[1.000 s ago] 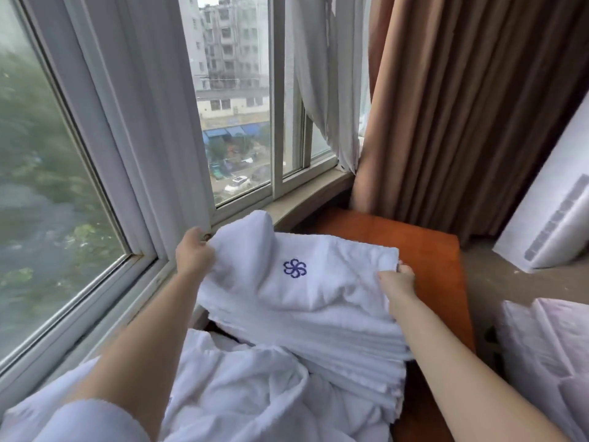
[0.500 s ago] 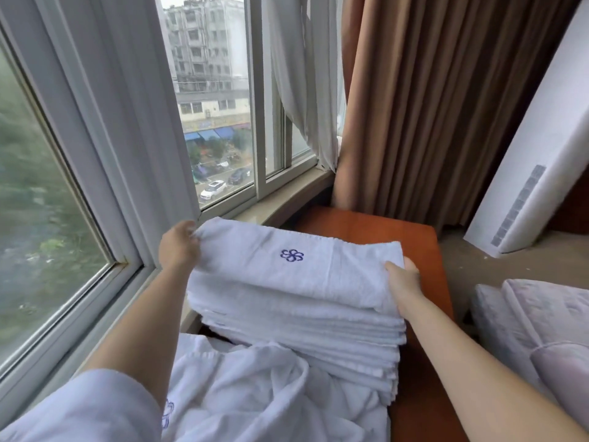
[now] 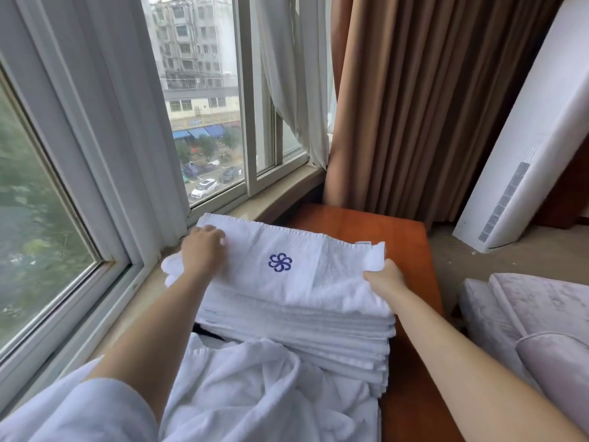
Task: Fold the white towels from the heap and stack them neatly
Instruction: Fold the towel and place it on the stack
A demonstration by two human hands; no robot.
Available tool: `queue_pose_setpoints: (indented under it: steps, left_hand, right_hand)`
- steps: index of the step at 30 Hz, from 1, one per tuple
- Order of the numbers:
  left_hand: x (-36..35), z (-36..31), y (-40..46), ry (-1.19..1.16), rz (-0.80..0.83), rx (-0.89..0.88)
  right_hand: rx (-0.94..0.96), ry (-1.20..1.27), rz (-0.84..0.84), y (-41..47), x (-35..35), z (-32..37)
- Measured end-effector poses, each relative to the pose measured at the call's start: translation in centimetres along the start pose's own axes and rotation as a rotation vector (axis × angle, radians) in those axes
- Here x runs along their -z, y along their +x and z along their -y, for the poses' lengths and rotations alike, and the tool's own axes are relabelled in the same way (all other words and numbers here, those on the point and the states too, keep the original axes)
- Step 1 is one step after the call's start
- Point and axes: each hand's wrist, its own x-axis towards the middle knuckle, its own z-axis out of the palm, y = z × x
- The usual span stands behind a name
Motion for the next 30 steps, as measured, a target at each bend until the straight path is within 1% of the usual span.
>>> queue_pose_setpoints:
  steps: [2, 3, 4, 6, 8, 10, 11, 12, 13, 14, 15, 16, 17, 18, 19, 20, 21, 22, 24, 25, 26, 28, 29, 30]
  left_hand:
    - [-0.6, -1.8, -0.6, -0.079, 0.074, -0.149]
    - [-0.9, -2.4, -0.9, -0.079, 0.151, -0.172]
    - [-1.3, -2.6, -1.2, -0.049, 0.246, -0.156]
    - [-2.0, -2.3, -1.7, 0.050, 0.419, -0.059]
    - [-2.3, -1.9, -2.0, 0.101, 0.475, 0.024]
    - [-2.3, -2.1, -2.3, 0.094, 0.488, 0.105]
    - [-2.2, -2.4, -2.4, 0.085, 0.483, 0.143]
    - [-2.1, -2.9, -2.7, 0.089, 0.465, 0.164]
    - [-2.1, -3.3, -3.0, 0.107, 0.427, 0.145]
    - [-2.1, -3.7, -3.3, 0.134, 0.370, 0.062]
    - [-2.3, -4.2, -3.6, 0.151, 0.314, -0.063]
    - [-2.5, -4.9, -4.0, 0.155, 0.275, -0.185]
    - [-2.9, -5.7, -4.4, 0.137, 0.252, -0.257]
    - [-3.1, -6.4, -4.8, 0.120, 0.248, -0.267]
    - [-3.4, -7.1, -5.1, 0.106, 0.258, -0.234]
    - [-3.8, -7.6, -5.4, 0.110, 0.279, -0.195]
    - [-4.1, -7.9, -5.6, 0.134, 0.299, -0.167]
    - [-4.3, -8.0, -5.8, 0.163, 0.312, -0.151]
    - [-4.6, -7.7, -6.2, 0.183, 0.318, -0.142]
    - [-4.6, -7.4, -6.3, 0.184, 0.319, -0.141]
    - [-4.6, -7.2, -6.5, 0.186, 0.321, -0.144]
    - [-4.8, -7.1, -6.8, 0.195, 0.336, -0.139]
    - [-4.8, -7.2, -6.9, 0.202, 0.341, -0.136]
    - [-4.9, -7.3, -6.8, 0.209, 0.340, -0.136]
  right_hand:
    - [0.117, 0.010, -0.062, -0.1, -0.1, 0.2]
    - [0.154, 0.018, -0.094, -0.1, 0.0, -0.1]
    - [0.170, 0.012, -0.124, -0.2, 0.1, -0.4]
    - [0.172, -0.012, -0.185, -0.6, 0.2, -1.2]
    - [0.264, 0.060, -0.273, -1.1, 0.0, -1.2]
    - [0.408, 0.114, -0.336, -1.4, -0.3, -0.6]
    - [0.433, 0.091, -0.347, -1.4, -0.4, -0.3]
    - [0.401, 0.045, -0.341, -1.2, -0.5, -0.2]
    - [0.330, -0.020, -0.314, -1.0, -0.5, -0.3]
    - [0.253, -0.117, -0.281, -0.8, -0.6, -0.5]
    - [0.207, -0.244, -0.266, -0.8, -0.7, -0.8]
    - [0.215, -0.384, -0.293, -1.1, -0.9, -0.8]
    - [0.289, -0.497, -0.356, -1.5, -1.2, -0.4]
    - [0.404, -0.559, -0.421, -1.9, -1.6, 0.2]
    - [0.515, -0.587, -0.442, -2.2, -2.2, 0.9]
    - [0.602, -0.609, -0.404, -2.6, -2.9, 1.7]
    - [0.659, -0.618, -0.321, -3.0, -3.7, 2.2]
    - [0.673, -0.620, -0.220, -3.3, -4.5, 2.2]
    - [0.597, -0.651, -0.051, -3.3, -5.1, 1.3]
    - [0.526, -0.670, -0.002, -3.0, -4.9, 0.7]
    - [0.445, -0.688, 0.007, -2.7, -4.5, 0.2]
    - [0.268, -0.723, -0.081, -2.0, -3.3, 0.1]
    - [0.231, -0.741, -0.145, -1.8, -2.9, 0.4]
    - [0.262, -0.749, -0.190, -1.9, -3.0, 0.8]
